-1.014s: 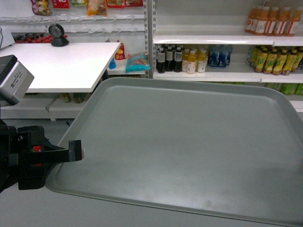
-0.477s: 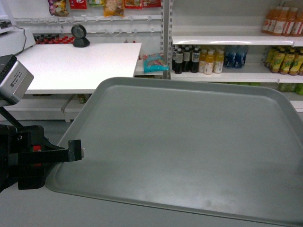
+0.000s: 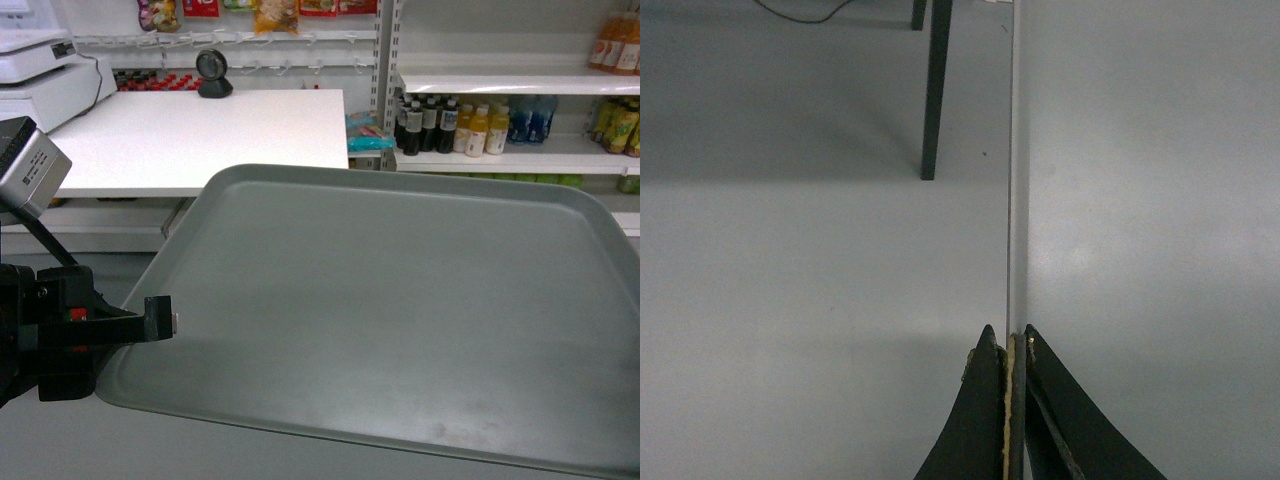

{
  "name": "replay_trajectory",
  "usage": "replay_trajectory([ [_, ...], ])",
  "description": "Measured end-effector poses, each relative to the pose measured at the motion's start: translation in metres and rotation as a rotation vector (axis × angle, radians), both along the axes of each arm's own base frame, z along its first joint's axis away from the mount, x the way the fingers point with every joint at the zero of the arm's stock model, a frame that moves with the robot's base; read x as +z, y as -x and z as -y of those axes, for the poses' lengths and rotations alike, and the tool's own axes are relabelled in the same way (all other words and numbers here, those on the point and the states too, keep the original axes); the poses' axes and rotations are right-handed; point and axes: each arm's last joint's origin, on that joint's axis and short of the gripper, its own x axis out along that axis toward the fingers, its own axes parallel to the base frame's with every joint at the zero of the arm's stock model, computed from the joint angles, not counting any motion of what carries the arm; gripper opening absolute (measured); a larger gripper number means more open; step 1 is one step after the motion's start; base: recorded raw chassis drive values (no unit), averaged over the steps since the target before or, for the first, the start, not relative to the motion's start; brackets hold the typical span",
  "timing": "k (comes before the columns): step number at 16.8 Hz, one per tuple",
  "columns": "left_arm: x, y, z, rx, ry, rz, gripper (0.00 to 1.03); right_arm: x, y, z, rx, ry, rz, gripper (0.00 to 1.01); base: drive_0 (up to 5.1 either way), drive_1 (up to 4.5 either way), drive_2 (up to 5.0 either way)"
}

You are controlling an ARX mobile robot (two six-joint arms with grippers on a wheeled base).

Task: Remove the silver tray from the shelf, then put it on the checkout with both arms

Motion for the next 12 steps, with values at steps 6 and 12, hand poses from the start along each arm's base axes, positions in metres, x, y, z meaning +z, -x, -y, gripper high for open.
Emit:
replay_trajectory([
  [6, 0.0, 0.0, 0.0, 0.0, 0.0, 0.0, 0.02, 0.0, 0.0001, 0.0, 0.0, 0.0, -0.001, 0.03, -4.9, 2.96, 1.9],
  [12, -0.0001, 0.0, 0.0, 0.0, 0.0, -0.001, 0.02, 0.0, 0.0, 0.0, 0.0, 0.0, 0.0, 0.03, -4.7, 3.7, 1.3],
])
